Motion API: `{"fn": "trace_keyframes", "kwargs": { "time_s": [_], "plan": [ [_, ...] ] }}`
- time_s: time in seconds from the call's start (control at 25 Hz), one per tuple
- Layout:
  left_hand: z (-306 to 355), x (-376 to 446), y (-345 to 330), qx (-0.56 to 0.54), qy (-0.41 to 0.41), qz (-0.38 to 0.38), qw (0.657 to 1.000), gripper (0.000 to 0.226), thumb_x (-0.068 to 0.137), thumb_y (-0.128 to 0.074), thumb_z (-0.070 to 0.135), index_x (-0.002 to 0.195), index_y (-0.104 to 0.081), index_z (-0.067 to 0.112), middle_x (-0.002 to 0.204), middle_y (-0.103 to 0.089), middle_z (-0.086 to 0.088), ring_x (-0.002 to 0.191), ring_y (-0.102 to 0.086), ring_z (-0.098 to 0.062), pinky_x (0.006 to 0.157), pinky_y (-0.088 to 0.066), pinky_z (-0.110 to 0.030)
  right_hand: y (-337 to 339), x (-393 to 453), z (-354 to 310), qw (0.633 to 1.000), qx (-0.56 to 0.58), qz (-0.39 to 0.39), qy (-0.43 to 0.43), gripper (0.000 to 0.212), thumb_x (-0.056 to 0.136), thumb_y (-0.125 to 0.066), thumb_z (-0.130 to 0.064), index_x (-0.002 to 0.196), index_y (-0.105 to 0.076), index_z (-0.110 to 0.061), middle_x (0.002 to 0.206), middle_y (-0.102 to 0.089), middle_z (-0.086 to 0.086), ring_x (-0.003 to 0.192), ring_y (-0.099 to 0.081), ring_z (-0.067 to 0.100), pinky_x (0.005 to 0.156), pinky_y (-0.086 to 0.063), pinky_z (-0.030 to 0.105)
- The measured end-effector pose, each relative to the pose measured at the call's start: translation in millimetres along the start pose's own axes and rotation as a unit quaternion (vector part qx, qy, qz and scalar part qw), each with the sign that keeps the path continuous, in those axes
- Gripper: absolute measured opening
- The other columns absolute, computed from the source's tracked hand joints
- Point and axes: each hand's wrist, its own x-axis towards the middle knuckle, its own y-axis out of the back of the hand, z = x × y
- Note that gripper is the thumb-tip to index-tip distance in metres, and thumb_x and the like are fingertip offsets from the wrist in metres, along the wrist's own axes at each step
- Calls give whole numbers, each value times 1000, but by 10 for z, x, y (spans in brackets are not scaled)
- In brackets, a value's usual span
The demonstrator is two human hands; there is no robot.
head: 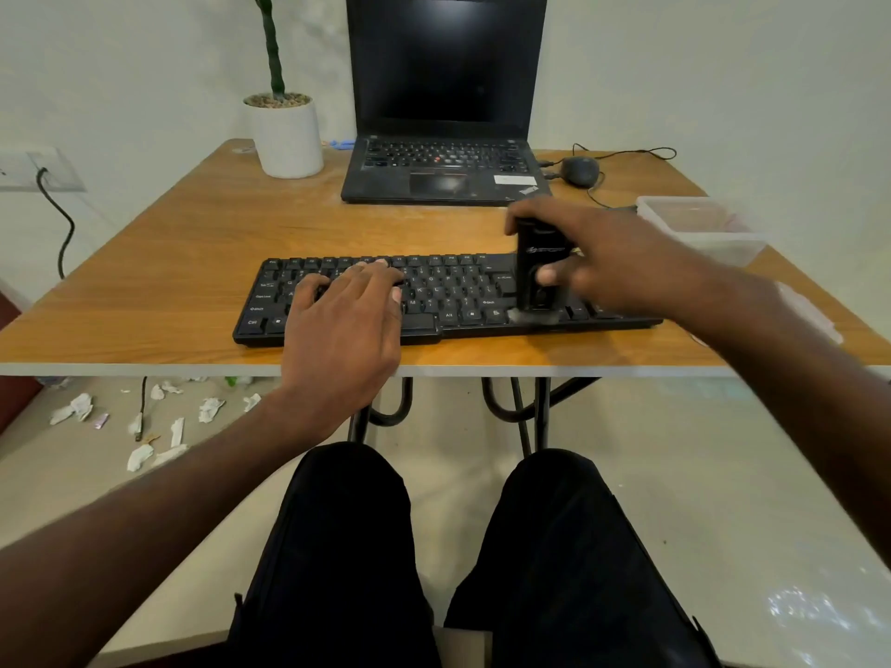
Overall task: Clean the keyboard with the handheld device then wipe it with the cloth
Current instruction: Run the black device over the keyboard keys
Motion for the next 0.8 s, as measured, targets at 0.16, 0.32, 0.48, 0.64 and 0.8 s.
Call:
{"fn": "trace_keyframes", "kwargs": {
  "time_s": [0.16,0.32,0.48,0.64,0.8],
  "plan": [
    [-14,2,23,2,-2,-5,1000,37,113,-33,33,141,-55,24,144,-64,0,140,-54,-19,120,-27,-51,57,-320,25,986,-108,120,-44,57,95,-70,-22,135,-40,-50,112,-65,0,91,-58,25,64,-39,33],
    [6,30,61,27,-17,-22,999,37,113,-33,32,140,-56,21,144,-64,-4,137,-57,-22,121,-23,-56,-49,-552,148,989,-76,110,-66,57,94,-69,-20,135,-40,-47,108,-66,0,84,-53,22,60,-38,31],
    [55,70,115,46,-24,-32,998,33,112,-38,29,135,-58,18,137,-68,-5,129,-62,-24,121,-24,-57,88,-590,408,963,-105,183,-169,56,95,-68,-28,142,-40,-40,120,-66,11,92,-59,33,69,-41,36],
    [256,227,159,-10,-44,-17,999,32,109,-36,29,133,-55,21,129,-68,-1,120,-64,-20,119,-30,-53,-157,-503,305,974,66,203,-80,59,90,-73,-43,141,-44,-43,124,-69,-2,108,-66,23,79,-52,33],
    [722,399,21,-68,-89,-28,993,35,112,-36,40,135,-56,23,129,-67,4,119,-62,-17,117,-33,-50,-99,-519,524,953,45,245,-175,61,90,-71,-38,146,-47,-34,127,-70,4,113,-66,26,90,-54,37]
  ]
}}
